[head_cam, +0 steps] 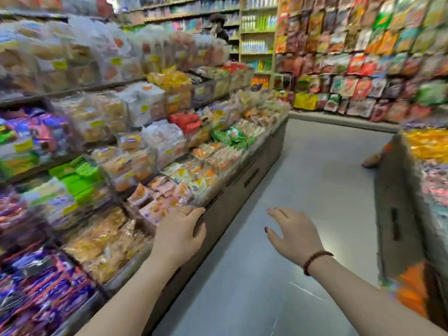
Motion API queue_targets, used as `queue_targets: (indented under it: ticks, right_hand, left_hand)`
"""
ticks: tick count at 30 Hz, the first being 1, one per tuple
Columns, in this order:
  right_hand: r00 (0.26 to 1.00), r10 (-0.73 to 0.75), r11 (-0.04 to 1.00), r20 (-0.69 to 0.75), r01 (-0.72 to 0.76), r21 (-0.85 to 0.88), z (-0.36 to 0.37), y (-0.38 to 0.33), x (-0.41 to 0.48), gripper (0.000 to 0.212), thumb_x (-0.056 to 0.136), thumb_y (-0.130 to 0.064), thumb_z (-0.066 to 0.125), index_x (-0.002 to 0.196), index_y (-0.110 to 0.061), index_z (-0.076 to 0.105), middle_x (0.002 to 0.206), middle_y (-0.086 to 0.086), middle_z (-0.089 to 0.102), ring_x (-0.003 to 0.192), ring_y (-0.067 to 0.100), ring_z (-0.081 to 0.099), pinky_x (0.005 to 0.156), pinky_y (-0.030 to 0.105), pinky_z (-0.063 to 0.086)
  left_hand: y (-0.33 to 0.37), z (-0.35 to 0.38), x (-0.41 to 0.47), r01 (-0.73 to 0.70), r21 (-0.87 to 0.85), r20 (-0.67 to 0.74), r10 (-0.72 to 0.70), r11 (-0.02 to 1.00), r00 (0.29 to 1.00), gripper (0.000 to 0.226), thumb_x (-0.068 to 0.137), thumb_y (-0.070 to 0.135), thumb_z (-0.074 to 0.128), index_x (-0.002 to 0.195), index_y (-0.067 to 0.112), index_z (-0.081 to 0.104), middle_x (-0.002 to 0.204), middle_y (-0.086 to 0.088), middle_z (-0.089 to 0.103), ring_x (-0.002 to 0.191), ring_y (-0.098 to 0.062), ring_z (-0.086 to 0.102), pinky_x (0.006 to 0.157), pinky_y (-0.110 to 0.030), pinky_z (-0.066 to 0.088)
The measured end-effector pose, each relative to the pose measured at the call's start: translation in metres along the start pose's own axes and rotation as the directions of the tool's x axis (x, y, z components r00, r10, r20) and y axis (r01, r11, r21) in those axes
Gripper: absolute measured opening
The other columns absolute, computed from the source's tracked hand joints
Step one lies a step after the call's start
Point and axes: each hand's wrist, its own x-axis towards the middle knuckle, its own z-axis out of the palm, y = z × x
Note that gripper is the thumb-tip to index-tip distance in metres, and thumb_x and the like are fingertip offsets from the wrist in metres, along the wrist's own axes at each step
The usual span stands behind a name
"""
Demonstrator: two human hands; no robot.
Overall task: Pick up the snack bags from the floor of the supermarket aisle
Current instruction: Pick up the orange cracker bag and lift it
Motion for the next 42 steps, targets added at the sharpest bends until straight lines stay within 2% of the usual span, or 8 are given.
queue_targets:
  ticks: [4, 9, 15, 20, 24, 34, 39, 42]
  right_hand:
    - [0.99, 0.142, 0.989, -0.007, -0.142, -0.042, 0.016, 0.04, 0.038, 0.044, 0.074, -0.044, 0.043, 0.098, -0.019, 0.071, 0.09, -0.002, 0.071, 0.079, 0.022, 0.068, 0.067, 0.034, 0.055]
    - [0.944, 0.329, 0.94, -0.002, -0.327, -0.099, 0.029, 0.093, 0.062, 0.036, 0.069, -0.041, 0.058, 0.095, -0.02, 0.071, 0.088, -0.003, 0.071, 0.078, 0.023, 0.068, 0.063, 0.035, 0.055]
    - [0.878, 0.476, 0.873, 0.047, -0.466, -0.142, 0.052, 0.175, 0.081, 0.041, 0.075, -0.043, 0.049, 0.103, -0.019, 0.068, 0.094, -0.003, 0.07, 0.085, 0.024, 0.066, 0.068, 0.037, 0.056]
    - [0.847, 0.529, 0.842, 0.057, -0.514, -0.167, 0.07, 0.27, 0.128, 0.039, 0.073, -0.038, 0.061, 0.104, -0.017, 0.069, 0.098, 0.0, 0.07, 0.088, 0.026, 0.066, 0.072, 0.038, 0.055]
    - [0.827, 0.562, 0.821, 0.027, -0.554, -0.143, 0.07, 0.35, 0.183, 0.04, 0.078, -0.036, 0.065, 0.114, -0.017, 0.066, 0.108, 0.001, 0.068, 0.096, 0.025, 0.063, 0.082, 0.038, 0.052]
    - [0.839, 0.543, 0.828, -0.024, -0.541, -0.146, 0.07, 0.515, 0.301, 0.047, 0.087, -0.041, 0.057, 0.129, -0.02, 0.055, 0.127, -0.003, 0.059, 0.117, 0.019, 0.053, 0.098, 0.033, 0.042]
    - [0.846, 0.528, 0.814, -0.079, -0.53, -0.237, 0.095, 0.612, 0.367, 0.048, 0.079, -0.043, 0.062, 0.118, -0.016, 0.062, 0.115, 0.001, 0.064, 0.105, 0.024, 0.059, 0.087, 0.038, 0.049]
    - [0.83, 0.547, 0.798, -0.107, -0.556, -0.235, 0.104, 0.672, 0.416, 0.052, 0.072, -0.046, 0.057, 0.112, -0.014, 0.065, 0.108, 0.003, 0.066, 0.096, 0.027, 0.062, 0.081, 0.042, 0.053]
  left_hand:
    - [-0.005, 0.03, 0.089, -0.159, 0.001, 0.033, 0.159, 0.987, 0.987, 0.037, 0.066, 0.023, 0.08, 0.102, 0.018, 0.073, 0.086, 0.002, 0.071, 0.072, -0.02, 0.068, 0.048, -0.023, 0.045]
    - [0.006, 0.089, 0.188, -0.295, -0.11, 0.067, 0.303, 0.949, 0.951, 0.037, 0.076, 0.029, 0.063, 0.11, 0.018, 0.069, 0.102, 0.001, 0.07, 0.091, -0.024, 0.067, 0.06, -0.031, 0.054]
    - [0.061, 0.156, 0.274, -0.393, -0.203, 0.076, 0.415, 0.897, 0.907, 0.042, 0.079, 0.036, 0.053, 0.112, 0.017, 0.069, 0.103, 0.003, 0.07, 0.097, -0.023, 0.065, 0.063, -0.034, 0.056]
    - [0.107, 0.205, 0.362, -0.433, -0.215, 0.044, 0.451, 0.875, 0.891, 0.04, 0.078, 0.034, 0.057, 0.11, 0.015, 0.07, 0.101, 0.002, 0.071, 0.094, -0.021, 0.067, 0.064, -0.031, 0.056]
    - [0.145, 0.231, 0.448, -0.432, -0.207, 0.053, 0.451, 0.878, 0.891, 0.04, 0.082, 0.034, 0.058, 0.117, 0.016, 0.067, 0.109, 0.002, 0.069, 0.103, -0.023, 0.064, 0.069, -0.033, 0.055]
    - [0.241, 0.3, 0.642, -0.476, -0.234, -0.002, 0.489, 0.848, 0.872, 0.045, 0.088, 0.033, 0.061, 0.13, 0.018, 0.058, 0.121, 0.001, 0.063, 0.116, -0.021, 0.055, 0.074, -0.033, 0.053]
    - [0.285, 0.355, 0.752, -0.521, -0.222, -0.033, 0.528, 0.824, 0.849, 0.048, 0.089, 0.038, 0.058, 0.134, 0.019, 0.053, 0.126, 0.001, 0.06, 0.118, -0.022, 0.053, 0.078, -0.032, 0.052]
    - [0.307, 0.385, 0.823, -0.509, -0.255, -0.044, 0.516, 0.822, 0.855, 0.048, 0.087, 0.036, 0.062, 0.131, 0.017, 0.057, 0.122, -0.001, 0.062, 0.114, -0.023, 0.056, 0.076, -0.034, 0.052]
